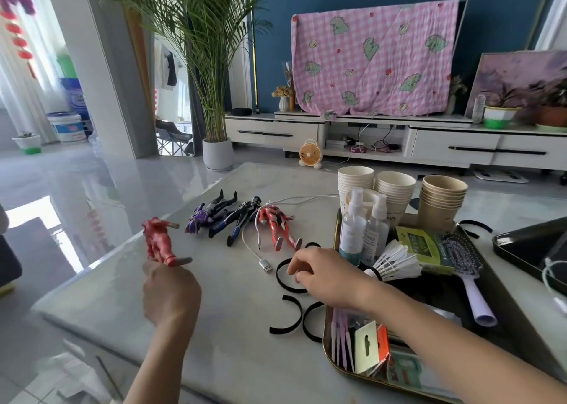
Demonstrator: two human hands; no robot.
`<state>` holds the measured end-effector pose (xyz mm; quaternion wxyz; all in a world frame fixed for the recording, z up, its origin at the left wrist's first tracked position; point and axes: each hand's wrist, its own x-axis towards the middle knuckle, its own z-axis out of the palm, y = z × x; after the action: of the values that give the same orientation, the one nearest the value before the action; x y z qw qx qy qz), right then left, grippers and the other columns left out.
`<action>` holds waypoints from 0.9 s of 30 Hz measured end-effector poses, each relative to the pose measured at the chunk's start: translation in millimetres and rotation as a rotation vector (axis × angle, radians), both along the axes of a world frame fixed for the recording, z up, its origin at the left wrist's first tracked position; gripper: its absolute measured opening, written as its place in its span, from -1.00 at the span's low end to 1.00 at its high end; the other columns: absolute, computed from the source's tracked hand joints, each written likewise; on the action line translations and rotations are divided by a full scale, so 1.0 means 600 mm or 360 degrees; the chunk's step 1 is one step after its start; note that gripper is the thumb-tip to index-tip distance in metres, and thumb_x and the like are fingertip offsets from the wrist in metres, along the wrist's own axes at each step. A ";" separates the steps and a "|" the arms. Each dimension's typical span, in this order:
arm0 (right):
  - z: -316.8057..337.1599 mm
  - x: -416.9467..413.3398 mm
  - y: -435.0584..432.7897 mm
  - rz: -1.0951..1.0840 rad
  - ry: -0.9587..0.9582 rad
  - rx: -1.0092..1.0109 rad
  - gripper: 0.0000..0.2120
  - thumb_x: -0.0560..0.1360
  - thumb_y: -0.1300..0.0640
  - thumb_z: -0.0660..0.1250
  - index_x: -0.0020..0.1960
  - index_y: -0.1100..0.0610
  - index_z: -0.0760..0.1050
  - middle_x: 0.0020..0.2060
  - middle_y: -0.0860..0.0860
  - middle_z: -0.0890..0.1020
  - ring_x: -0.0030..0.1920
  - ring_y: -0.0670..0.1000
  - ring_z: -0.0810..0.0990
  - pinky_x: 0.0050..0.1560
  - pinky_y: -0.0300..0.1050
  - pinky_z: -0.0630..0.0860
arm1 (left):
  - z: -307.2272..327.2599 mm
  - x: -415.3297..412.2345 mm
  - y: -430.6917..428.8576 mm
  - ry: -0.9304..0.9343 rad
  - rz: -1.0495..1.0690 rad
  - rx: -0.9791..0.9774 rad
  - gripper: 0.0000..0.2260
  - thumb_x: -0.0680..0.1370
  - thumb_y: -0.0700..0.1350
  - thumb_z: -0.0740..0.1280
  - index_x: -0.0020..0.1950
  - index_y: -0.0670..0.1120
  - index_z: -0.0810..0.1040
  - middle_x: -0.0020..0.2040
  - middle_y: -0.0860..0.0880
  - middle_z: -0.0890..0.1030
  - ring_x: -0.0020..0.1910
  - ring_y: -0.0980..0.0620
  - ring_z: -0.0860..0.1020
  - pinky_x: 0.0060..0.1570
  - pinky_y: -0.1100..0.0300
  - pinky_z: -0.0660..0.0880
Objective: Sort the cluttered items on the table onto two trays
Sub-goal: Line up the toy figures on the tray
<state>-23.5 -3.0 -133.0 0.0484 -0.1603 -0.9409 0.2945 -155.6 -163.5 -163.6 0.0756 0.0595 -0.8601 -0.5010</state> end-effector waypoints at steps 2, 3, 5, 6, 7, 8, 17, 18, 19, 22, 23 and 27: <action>0.004 -0.002 -0.006 -0.0008 0.0080 -0.0181 -0.83 0.58 0.14 0.17 0.04 0.11 0.52 -0.07 0.01 0.60 -0.12 -0.07 0.54 -0.05 -0.21 0.45 | 0.019 0.036 -0.001 0.0239 -0.0068 0.0300 -0.69 0.59 -0.30 0.08 0.32 -0.22 0.35 0.08 -0.26 0.53 -0.12 -0.16 0.45 -0.17 0.05 0.33; 0.009 -0.002 -0.012 -0.0027 0.0132 -0.0359 -0.83 0.59 0.07 0.17 -0.02 0.11 0.50 -0.15 -0.01 0.60 -0.21 -0.09 0.52 -0.11 -0.20 0.46 | 0.028 0.056 0.004 0.0361 -0.0219 0.0467 -0.69 0.61 -0.26 0.08 0.36 -0.17 0.36 -0.02 -0.20 0.54 -0.24 -0.06 0.43 -0.28 0.13 0.31; 0.024 0.000 -0.023 -0.0085 0.0233 -0.0788 -0.72 0.59 -0.06 0.14 -0.01 0.13 0.47 -0.20 0.01 0.59 -0.29 -0.09 0.51 -0.23 -0.24 0.47 | 0.041 0.094 0.019 0.0444 -0.0610 0.0849 -0.69 0.64 -0.22 0.09 0.34 -0.03 0.40 -0.31 -0.11 0.46 -0.47 0.15 0.34 -0.49 0.27 0.28; 0.031 0.002 -0.026 -0.0104 0.0281 -0.0964 -0.64 0.58 -0.12 0.12 0.03 0.16 0.47 -0.18 0.04 0.60 -0.26 -0.06 0.53 -0.24 -0.25 0.48 | 0.044 0.108 0.028 0.0380 -0.0766 0.1022 -0.71 0.63 -0.23 0.11 0.28 0.03 0.44 -0.41 -0.06 0.40 -0.53 0.20 0.30 -0.54 0.34 0.25; 0.040 0.010 -0.027 -0.0119 0.0329 -0.1087 -0.55 0.56 -0.18 0.10 0.09 0.19 0.48 -0.14 0.07 0.61 -0.22 -0.03 0.55 -0.22 -0.24 0.49 | 0.047 0.124 0.036 0.0295 -0.0895 0.1131 -0.73 0.62 -0.24 0.12 0.21 0.04 0.47 -0.46 -0.02 0.37 -0.55 0.20 0.29 -0.55 0.36 0.25; 0.048 0.016 -0.027 -0.0117 0.0359 -0.1165 -0.49 0.54 -0.22 0.09 0.13 0.20 0.48 -0.09 0.10 0.61 -0.17 -0.01 0.57 -0.18 -0.21 0.51 | 0.049 0.139 0.041 0.0223 -0.1002 0.1183 -0.76 0.61 -0.24 0.13 0.16 0.01 0.49 -0.50 0.01 0.38 -0.55 0.18 0.31 -0.54 0.35 0.27; 0.098 0.160 -0.002 -0.0570 0.0825 -0.1528 -0.76 0.55 -0.01 0.24 -0.17 0.12 0.55 -0.37 0.03 0.62 -0.36 -0.03 0.57 -0.33 -0.18 0.49 | 0.061 0.288 0.099 -0.0140 -0.1778 0.1084 -0.71 0.59 -0.06 0.17 -0.17 -0.21 0.54 -0.44 -0.07 0.44 -0.45 0.03 0.39 -0.45 0.33 0.36; 0.094 0.181 0.004 -0.0679 0.0867 -0.1517 -0.79 0.56 0.09 0.23 -0.19 0.13 0.53 -0.43 0.01 0.60 -0.43 -0.06 0.54 -0.40 -0.21 0.46 | 0.056 0.303 0.104 -0.0159 -0.1854 0.0984 -0.67 0.59 -0.01 0.16 -0.20 -0.19 0.56 -0.44 -0.04 0.46 -0.44 0.04 0.42 -0.41 0.29 0.38; 0.088 0.203 0.010 -0.0793 0.0907 -0.1519 -0.80 0.57 0.17 0.21 -0.20 0.14 0.51 -0.48 -0.01 0.57 -0.49 -0.09 0.51 -0.45 -0.23 0.44 | 0.049 0.316 0.110 -0.0158 -0.1920 0.0904 -0.65 0.58 0.02 0.15 -0.23 -0.14 0.57 -0.44 0.00 0.49 -0.43 0.07 0.45 -0.38 0.27 0.39; 0.069 0.288 0.042 -0.1130 0.1041 -0.1516 -0.78 0.58 0.26 0.16 -0.20 0.14 0.49 -0.52 0.00 0.55 -0.54 -0.10 0.48 -0.49 -0.20 0.41 | 0.027 0.368 0.121 0.0048 -0.2142 0.0635 -0.65 0.63 0.00 0.11 -0.25 -0.04 0.56 -0.41 0.09 0.57 -0.38 0.17 0.50 -0.31 0.27 0.43; 0.064 0.310 0.056 -0.1233 0.1098 -0.1527 -0.78 0.58 0.28 0.14 -0.19 0.15 0.48 -0.53 0.00 0.54 -0.57 -0.10 0.48 -0.52 -0.22 0.41 | 0.015 0.380 0.125 0.0201 -0.2181 0.0549 -0.67 0.62 0.02 0.11 -0.25 0.00 0.54 -0.36 0.11 0.58 -0.33 0.19 0.51 -0.25 0.25 0.46; 0.058 0.404 0.102 -0.1650 0.1351 -0.1450 -0.73 0.57 0.35 0.11 -0.24 0.15 0.42 -0.65 -0.03 0.50 -0.68 -0.13 0.44 -0.66 -0.35 0.37 | -0.024 0.414 0.135 0.0917 -0.2362 -0.0037 -0.61 0.42 0.24 0.04 0.05 0.10 0.52 0.02 0.10 0.51 0.08 0.15 0.45 0.07 0.31 0.35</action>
<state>218.9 58.3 -98.0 0.4615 -0.4547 -0.4361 0.6246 93.0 -82.4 -178.3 -0.0579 -0.6616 -0.6270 -0.4073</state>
